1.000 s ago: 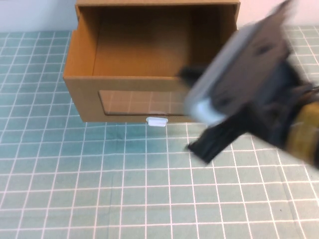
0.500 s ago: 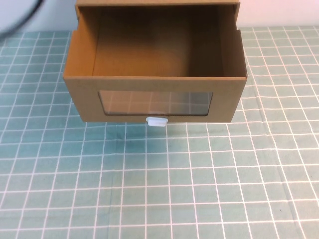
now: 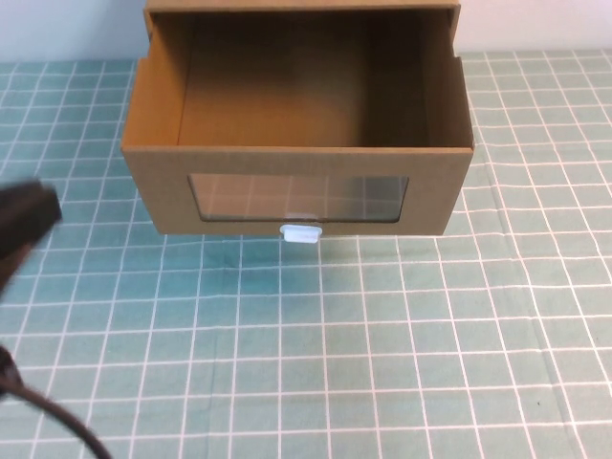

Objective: Open the shoe box
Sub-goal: 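Pull the top drawer of the cardboard box fully open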

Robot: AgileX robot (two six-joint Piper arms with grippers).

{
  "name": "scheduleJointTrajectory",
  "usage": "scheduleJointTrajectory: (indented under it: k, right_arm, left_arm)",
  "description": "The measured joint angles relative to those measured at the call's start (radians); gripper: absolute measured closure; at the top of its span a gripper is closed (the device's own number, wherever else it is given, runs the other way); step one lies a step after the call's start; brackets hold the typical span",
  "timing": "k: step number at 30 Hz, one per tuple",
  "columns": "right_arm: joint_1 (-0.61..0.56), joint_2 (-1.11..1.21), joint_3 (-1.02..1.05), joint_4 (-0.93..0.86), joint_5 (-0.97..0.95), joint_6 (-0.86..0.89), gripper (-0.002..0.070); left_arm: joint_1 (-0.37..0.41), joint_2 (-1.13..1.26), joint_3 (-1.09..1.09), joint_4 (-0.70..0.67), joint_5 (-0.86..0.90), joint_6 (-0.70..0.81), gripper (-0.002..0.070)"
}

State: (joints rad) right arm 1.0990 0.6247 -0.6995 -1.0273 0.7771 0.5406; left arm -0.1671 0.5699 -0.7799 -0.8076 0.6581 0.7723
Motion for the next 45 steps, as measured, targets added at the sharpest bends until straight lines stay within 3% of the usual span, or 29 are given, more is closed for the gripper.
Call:
scheduleJointTrajectory:
  k: [8,22,31,34,40,45]
  right_arm:
    - [0.000,0.000,0.002,0.014,-0.006,-0.004,0.0689]
    - [0.000,0.000,0.002,0.014,-0.008,-0.004,0.0689]
    - [0.000,0.000,0.002,0.014,-0.008,-0.004,0.0689]
    - [0.000,0.000,0.002,0.014,-0.008,-0.006,0.0689]
    - [0.000,0.000,0.002,0.014,-0.008,-0.008,0.0689]
    - [0.000,0.000,0.002,0.014,-0.008,-0.008,0.0689]
  left_arm:
    - [0.000,-0.078,0.252,-0.121,-0.124,-0.054,0.0679]
    - [0.000,-0.078,0.310,-0.123,-0.141,-0.063,0.0679]
    - [0.000,-0.210,0.395,-0.108,-0.397,-0.045,0.0679]
    - [0.004,-0.297,0.468,0.057,-0.434,-0.093,0.0679]
    - [0.037,-0.466,0.630,0.631,-0.412,-0.654,0.0679]
    - [0.073,-0.563,0.743,0.784,-0.395,-0.772,0.0679]
